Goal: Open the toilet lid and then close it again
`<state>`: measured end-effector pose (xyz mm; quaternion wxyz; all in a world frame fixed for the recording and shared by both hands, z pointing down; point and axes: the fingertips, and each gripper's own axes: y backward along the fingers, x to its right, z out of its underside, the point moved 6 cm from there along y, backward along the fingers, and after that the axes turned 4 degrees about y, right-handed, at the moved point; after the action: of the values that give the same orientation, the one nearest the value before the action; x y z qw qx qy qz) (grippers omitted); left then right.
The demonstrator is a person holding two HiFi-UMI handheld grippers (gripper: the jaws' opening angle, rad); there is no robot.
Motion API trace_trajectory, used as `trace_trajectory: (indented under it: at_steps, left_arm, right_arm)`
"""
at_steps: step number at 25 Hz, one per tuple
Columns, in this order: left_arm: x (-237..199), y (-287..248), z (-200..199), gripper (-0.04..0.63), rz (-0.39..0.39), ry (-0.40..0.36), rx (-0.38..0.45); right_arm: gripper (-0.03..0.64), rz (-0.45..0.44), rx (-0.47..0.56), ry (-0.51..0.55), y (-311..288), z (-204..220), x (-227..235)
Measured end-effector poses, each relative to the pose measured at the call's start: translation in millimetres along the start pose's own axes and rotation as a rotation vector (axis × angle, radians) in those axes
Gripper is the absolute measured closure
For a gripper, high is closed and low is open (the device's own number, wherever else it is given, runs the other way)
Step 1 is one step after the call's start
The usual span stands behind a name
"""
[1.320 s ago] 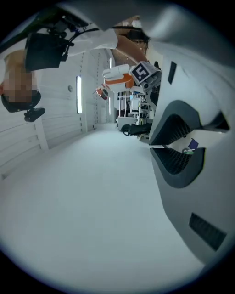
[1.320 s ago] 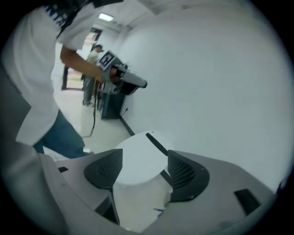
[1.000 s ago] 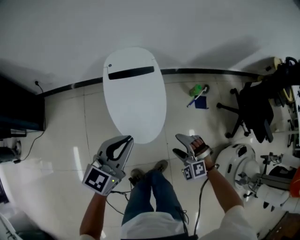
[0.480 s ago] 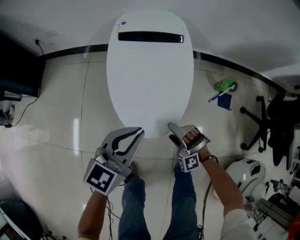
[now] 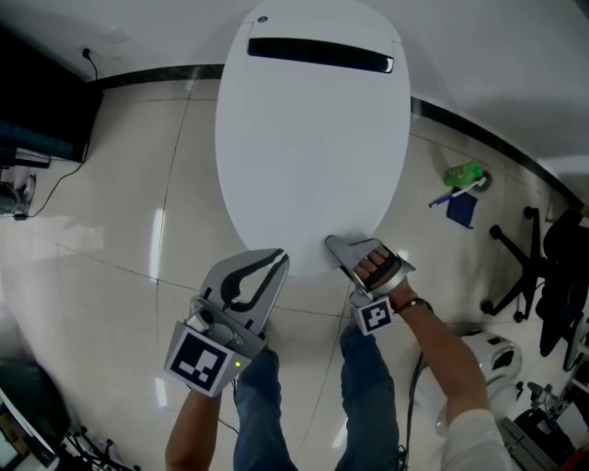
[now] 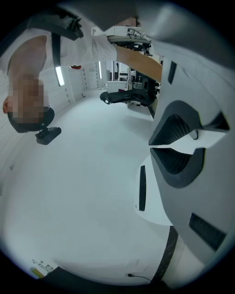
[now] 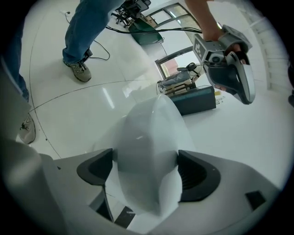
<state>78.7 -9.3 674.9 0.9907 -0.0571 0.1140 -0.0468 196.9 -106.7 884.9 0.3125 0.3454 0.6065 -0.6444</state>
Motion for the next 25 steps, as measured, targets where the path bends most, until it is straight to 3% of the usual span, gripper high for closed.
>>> trace_trajectory:
  at_steps: [4, 11, 16, 21, 25]
  left_arm:
    - [-6, 7, -7, 0.589, -0.027, 0.002, -0.014]
    - [-6, 35, -48, 0.589, -0.056, -0.012, -0.059]
    - [-1, 57, -128, 0.589, -0.097, -0.051, -0.037]
    - [-7, 65, -217, 0.589, -0.122, -0.126, 0.004]
    - [-13, 43, -268, 0.589, -0.128, -0.164, 0.040]
  right_arm:
    - [0.227, -0.063, 0.011, -0.033, 8, -2, 13]
    - [0.262, -0.121, 0.066, -0.139, 67, -10, 88]
    - [0.319, -0.107, 0.069, -0.241, 128, 12, 194]
    - [0.367, -0.068, 0.111, -0.457, 166, 55, 328]
    - [0.390, -0.013, 0.143, -0.592, 174, 109, 415]
